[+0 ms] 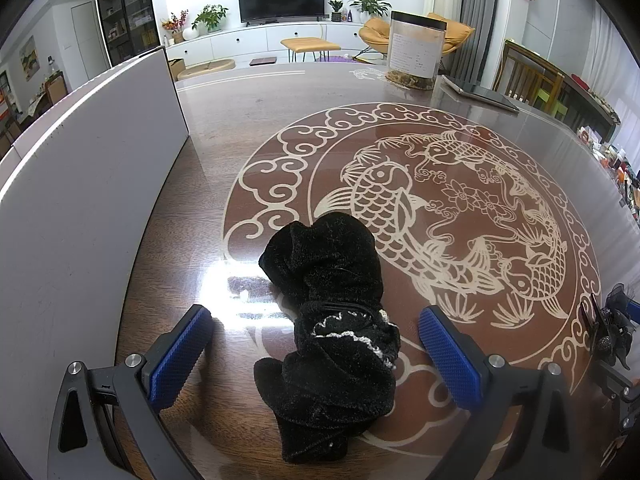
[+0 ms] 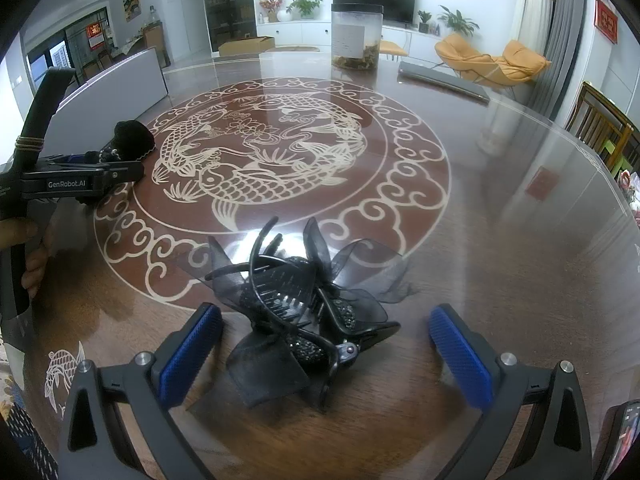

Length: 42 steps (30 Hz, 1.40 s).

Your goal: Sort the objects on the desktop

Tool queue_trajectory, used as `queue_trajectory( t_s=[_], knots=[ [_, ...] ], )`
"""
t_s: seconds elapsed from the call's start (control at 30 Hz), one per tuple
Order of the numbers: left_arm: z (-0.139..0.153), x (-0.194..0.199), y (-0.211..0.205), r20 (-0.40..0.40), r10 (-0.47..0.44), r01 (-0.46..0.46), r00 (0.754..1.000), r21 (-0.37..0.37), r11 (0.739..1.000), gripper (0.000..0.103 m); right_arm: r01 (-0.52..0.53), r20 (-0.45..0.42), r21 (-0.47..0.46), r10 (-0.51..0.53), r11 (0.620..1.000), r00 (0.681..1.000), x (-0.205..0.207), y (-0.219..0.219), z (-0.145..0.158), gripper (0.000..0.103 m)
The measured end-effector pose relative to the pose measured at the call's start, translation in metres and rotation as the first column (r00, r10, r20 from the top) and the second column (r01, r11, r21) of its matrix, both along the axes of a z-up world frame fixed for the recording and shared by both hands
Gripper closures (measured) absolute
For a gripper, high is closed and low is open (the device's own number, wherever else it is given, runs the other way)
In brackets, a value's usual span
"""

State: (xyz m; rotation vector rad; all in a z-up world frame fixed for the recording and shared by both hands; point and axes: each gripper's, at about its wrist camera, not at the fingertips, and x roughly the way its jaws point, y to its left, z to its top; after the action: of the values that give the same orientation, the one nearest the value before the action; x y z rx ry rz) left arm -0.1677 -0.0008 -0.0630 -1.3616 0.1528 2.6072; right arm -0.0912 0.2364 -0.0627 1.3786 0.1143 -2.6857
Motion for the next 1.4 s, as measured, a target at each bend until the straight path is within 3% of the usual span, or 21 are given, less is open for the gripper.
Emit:
queue_trajectory(
  t_s=[0.87, 0.93, 1.0, 1.1, 1.4],
  knots=[
    [-0.001, -0.002, 0.002, 0.006, -0.009, 0.009, 1.000, 0.000, 1.000, 0.000, 0.000, 0.000, 0.000, 0.000, 1.000, 1.000, -0.001, 0.000, 0.000, 0.000],
    [0.001, 0.001, 0.003, -0.007, -0.021, 0.021, 1.000, 0.000, 1.000, 0.008, 0.000, 0.000, 0.000, 0.000, 1.000, 1.000, -0.001, 0.000, 0.000, 0.000],
    [0.005, 0.008, 0.005, -0.040, -0.056, 0.057, 0.998, 0.002, 0.998, 0.039, 0.000, 0.000, 0.000, 0.000, 1.000, 1.000, -0.001, 0.000, 0.000, 0.000],
    [0.008, 0.015, 0.006, -0.050, -0.080, 0.080, 0.996, 0.005, 0.997, 0.063, 0.000, 0.000, 0.000, 0.000, 1.000, 1.000, -0.001, 0.000, 0.000, 0.000],
    [0.011, 0.061, 0.007, -0.026, -0.078, 0.078, 0.997, 0.014, 0.997, 0.064, 0.000, 0.000, 0.000, 0.000, 1.000, 1.000, -0.001, 0.000, 0.000, 0.000]
  ],
)
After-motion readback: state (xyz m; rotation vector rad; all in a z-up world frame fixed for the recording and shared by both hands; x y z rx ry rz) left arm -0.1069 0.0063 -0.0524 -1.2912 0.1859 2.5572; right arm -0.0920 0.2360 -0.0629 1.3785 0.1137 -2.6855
